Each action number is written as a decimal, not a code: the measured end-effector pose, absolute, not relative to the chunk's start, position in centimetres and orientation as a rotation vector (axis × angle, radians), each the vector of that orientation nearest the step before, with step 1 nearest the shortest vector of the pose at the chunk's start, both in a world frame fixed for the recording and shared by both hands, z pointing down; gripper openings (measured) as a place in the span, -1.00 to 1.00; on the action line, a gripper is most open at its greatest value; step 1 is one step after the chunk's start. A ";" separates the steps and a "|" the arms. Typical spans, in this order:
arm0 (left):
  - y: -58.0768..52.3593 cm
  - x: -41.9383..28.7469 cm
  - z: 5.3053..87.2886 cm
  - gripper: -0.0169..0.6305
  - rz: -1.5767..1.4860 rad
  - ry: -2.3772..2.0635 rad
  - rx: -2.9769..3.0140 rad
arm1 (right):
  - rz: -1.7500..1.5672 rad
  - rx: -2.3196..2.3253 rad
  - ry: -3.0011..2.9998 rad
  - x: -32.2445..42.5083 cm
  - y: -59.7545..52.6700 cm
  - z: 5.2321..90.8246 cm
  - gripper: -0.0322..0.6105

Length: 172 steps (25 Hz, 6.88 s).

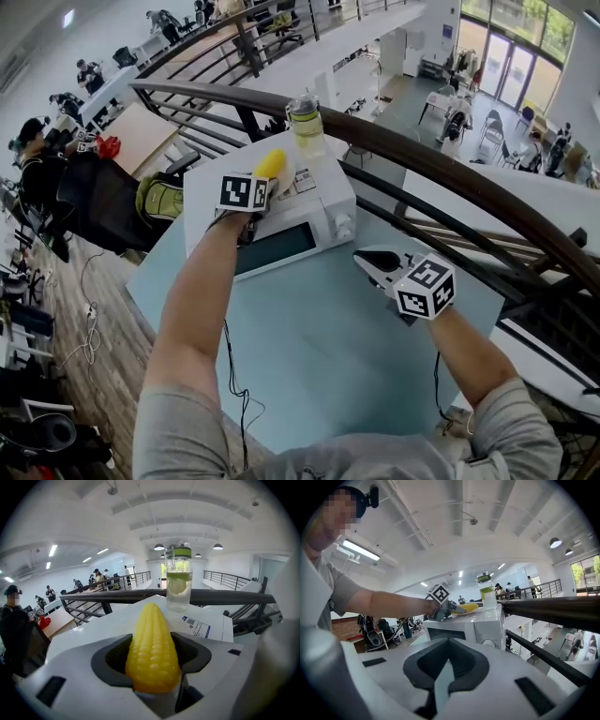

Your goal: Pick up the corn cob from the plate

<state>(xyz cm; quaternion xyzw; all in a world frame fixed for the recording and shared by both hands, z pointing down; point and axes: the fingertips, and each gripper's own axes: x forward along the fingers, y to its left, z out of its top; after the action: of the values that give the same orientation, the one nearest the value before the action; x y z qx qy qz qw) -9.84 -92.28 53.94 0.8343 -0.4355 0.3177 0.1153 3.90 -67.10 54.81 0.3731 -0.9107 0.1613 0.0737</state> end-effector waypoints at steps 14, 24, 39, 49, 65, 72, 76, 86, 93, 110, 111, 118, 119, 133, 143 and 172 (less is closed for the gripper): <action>-91.6 -10.8 50.7 -0.14 0.776 -1.400 2.502 | 0.426 1.128 -2.720 4.2 -66.2 52.6 -0.87; -86.8 -10.6 42.7 -0.14 0.679 -1.391 2.644 | 0.316 1.135 -2.750 3.6 -63.2 46.8 -0.87; -71.6 -13.8 28.4 -0.14 0.510 -1.510 2.751 | 0.135 1.135 -2.827 3.0 -51.3 36.5 -0.87; -56.7 -14.8 18.4 -0.14 0.423 -1.712 2.733 | -0.029 1.046 -2.923 5.7 -43.5 28.4 -0.87; -39.0 -15.6 13.0 -0.14 0.283 -1.722 2.856 | -0.233 0.911 -3.003 2.3 -32.8 22.2 -0.87; -33.6 -19.8 13.5 -0.14 0.211 -1.579 2.923 | -0.251 1.000 -2.952 -1.5 -28.7 21.5 -0.87; -29.8 -23.9 15.5 -0.14 0.228 -1.523 2.946 | -0.208 1.022 -2.930 -5.1 -26.4 23.4 -0.87; -23.4 -30.2 21.9 -0.14 0.122 -1.274 3.007 | -0.070 1.068 -2.838 -11.3 -22.9 28.8 -0.87; -20.3 -30.3 27.2 -0.14 0.020 -1.207 2.955 | -0.059 1.030 -2.799 -11.1 -20.3 31.1 -0.87; -14.3 -18.4 34.7 -0.14 -0.169 -1.281 2.733 | 0.040 0.781 -2.911 0.8 -19.8 35.1 -0.87; -14.0 -18.2 35.2 -0.14 -0.169 -1.281 2.723 | 0.057 0.780 -2.915 1.2 -19.8 35.6 -0.87; -12.6 -17.6 38.9 -0.14 -0.124 -1.251 2.666 | 0.134 0.818 -2.894 1.8 -18.9 39.1 -0.87; -12.3 -17.7 39.5 -0.14 -0.119 -1.238 2.656 | 0.149 0.820 -2.884 1.6 -18.5 39.7 -0.87; -10.2 -20.0 46.3 -0.14 -0.053 -1.174 2.530 | 0.378 0.831 -2.739 -0.6 -15.5 49.2 -0.87; -9.6 -20.3 49.2 -0.14 -0.043 -1.156 2.465 | 0.501 0.734 -2.684 -2.7 -14.8 53.2 -0.87; -9.9 -18.5 48.7 -0.14 -0.004 -1.133 2.514 | 0.489 0.801 -2.648 0.1 -15.7 53.5 -0.87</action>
<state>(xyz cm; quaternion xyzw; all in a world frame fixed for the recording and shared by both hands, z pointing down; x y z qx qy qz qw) -18.48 -9.88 48.68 0.8950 -0.4031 -0.0014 0.1908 0.08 -15.75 53.52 0.2812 -0.9296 0.1716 0.1652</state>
